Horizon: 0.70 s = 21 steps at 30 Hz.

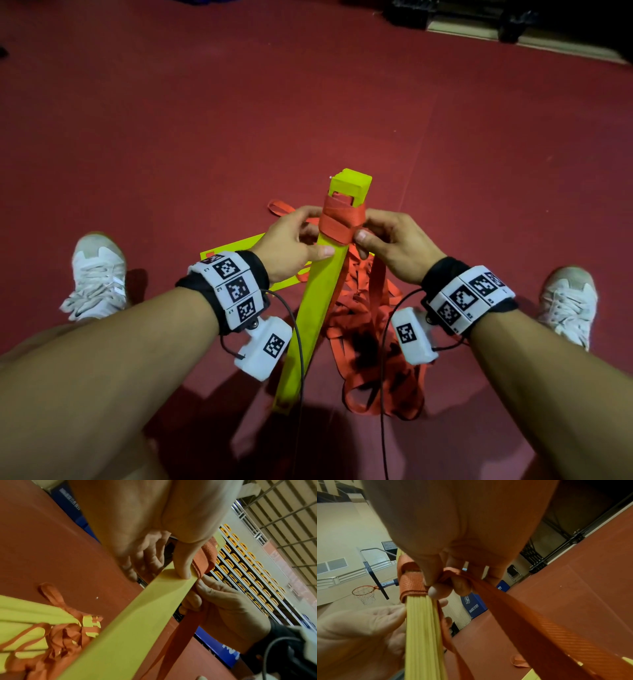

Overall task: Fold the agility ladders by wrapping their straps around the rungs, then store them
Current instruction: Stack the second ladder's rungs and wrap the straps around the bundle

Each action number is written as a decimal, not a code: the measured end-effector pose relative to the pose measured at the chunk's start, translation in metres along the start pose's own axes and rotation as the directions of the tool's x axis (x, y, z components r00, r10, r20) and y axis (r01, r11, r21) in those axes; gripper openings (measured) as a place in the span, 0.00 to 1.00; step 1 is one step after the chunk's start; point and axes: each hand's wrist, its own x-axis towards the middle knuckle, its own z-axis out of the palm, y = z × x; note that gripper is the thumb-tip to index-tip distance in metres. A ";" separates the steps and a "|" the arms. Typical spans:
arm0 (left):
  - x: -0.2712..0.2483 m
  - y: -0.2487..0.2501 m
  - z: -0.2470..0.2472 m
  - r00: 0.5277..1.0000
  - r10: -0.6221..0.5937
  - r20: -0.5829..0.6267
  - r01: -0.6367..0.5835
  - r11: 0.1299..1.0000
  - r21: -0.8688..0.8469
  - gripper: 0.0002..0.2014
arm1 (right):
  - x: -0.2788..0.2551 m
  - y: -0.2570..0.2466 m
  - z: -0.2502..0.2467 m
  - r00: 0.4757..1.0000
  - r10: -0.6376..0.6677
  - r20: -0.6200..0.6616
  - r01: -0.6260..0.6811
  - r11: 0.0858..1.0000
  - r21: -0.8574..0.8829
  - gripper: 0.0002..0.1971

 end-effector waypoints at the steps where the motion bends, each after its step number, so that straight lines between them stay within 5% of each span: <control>1: 0.000 0.001 0.000 1.000 -0.009 -0.018 0.009 1.000 0.009 0.25 | 0.000 0.000 0.001 1.000 0.014 -0.010 -0.014 1.000 0.004 0.07; 9: -0.008 0.008 0.005 0.992 0.083 -0.095 -0.041 0.924 0.381 0.32 | 0.000 -0.011 0.004 0.994 0.078 -0.073 -0.087 0.987 -0.132 0.11; 12: -0.003 0.006 0.000 0.984 0.098 -0.151 -0.025 0.904 0.426 0.26 | -0.001 -0.020 -0.001 0.991 0.100 -0.085 -0.117 0.969 -0.217 0.12; 17: 0.004 0.005 0.005 0.988 0.096 -0.117 -0.024 0.864 0.504 0.25 | -0.006 -0.045 -0.003 0.995 -0.020 -0.093 0.008 0.991 -0.130 0.12; 21: 0.007 0.006 0.007 0.988 0.094 -0.124 -0.016 0.856 0.517 0.26 | -0.005 -0.038 -0.005 0.991 0.009 -0.137 -0.022 0.995 -0.097 0.11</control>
